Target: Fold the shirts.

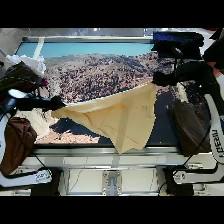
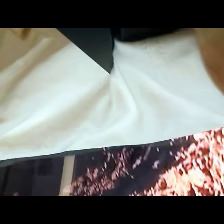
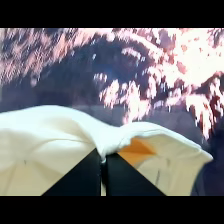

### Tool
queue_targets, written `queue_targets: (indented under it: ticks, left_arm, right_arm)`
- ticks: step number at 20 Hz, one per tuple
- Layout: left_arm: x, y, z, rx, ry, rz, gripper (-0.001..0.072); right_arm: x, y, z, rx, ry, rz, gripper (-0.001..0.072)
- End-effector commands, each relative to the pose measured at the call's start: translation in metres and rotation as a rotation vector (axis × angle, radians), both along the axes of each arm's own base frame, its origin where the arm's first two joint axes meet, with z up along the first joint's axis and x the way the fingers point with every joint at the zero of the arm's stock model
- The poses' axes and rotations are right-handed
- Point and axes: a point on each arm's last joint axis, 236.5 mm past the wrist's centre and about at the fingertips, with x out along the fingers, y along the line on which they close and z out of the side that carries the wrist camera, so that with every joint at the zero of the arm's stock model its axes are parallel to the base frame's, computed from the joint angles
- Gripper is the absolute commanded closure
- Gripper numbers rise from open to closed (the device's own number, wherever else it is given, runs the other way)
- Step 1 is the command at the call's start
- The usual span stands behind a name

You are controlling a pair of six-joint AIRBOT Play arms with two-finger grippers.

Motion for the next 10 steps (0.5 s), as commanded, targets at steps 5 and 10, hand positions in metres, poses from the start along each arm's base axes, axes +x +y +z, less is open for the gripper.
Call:
queue_targets:
  ticks: [5, 10]
  left_arm:
    - [0.1, 0.003, 0.016, -0.047, -0.153, 0.096, 0.0162]
    - [0.078, 0.039, 0.066, -0.044, -0.137, 0.124, 0.0092]
  right_arm:
    - [0.073, -0.009, -0.008, 0.008, -0.212, -0.141, 0.0558]
    - [0.049, -0.005, 0.037, -0.081, -0.155, -0.006, 0.0229]
